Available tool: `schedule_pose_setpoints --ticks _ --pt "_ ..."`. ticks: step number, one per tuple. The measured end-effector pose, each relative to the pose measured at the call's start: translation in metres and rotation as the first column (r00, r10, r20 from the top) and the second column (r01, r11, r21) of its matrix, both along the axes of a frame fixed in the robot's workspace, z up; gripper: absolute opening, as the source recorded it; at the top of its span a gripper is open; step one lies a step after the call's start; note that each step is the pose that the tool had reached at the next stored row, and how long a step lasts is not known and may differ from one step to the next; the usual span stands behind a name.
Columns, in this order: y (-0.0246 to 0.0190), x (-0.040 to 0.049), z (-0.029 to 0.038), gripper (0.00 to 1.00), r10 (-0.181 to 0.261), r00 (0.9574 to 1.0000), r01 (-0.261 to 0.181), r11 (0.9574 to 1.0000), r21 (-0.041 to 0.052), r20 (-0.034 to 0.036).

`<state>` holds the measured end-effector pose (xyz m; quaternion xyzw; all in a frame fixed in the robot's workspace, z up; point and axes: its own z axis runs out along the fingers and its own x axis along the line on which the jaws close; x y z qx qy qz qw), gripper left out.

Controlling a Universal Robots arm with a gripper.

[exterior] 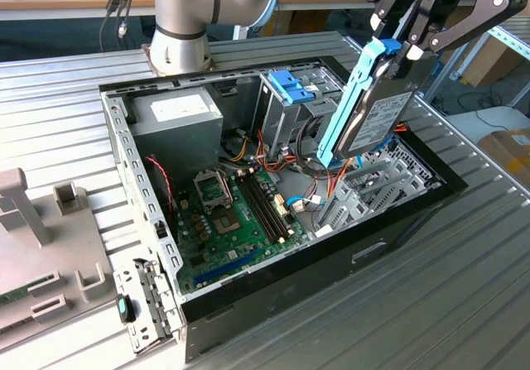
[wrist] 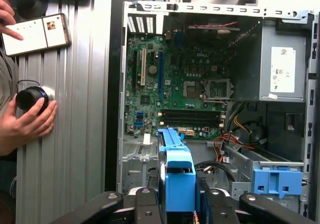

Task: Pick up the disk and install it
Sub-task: 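Pick up the disk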

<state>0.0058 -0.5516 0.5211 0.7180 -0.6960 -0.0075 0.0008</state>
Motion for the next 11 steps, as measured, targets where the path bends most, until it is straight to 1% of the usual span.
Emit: schedule_pose_setpoints --ticks 7,8,11 --pt "-0.0001 0.0 0.0 0.36 0.0 1.0 0.0 1.0 0.0 0.0" --pt "-0.0006 0.0 0.0 0.36 0.0 1.0 0.0 1.0 -0.0001 0.0" --pt "-0.0052 0.0 -0.0002 0.36 0.0 1.0 0.0 1.0 0.0001 0.0"
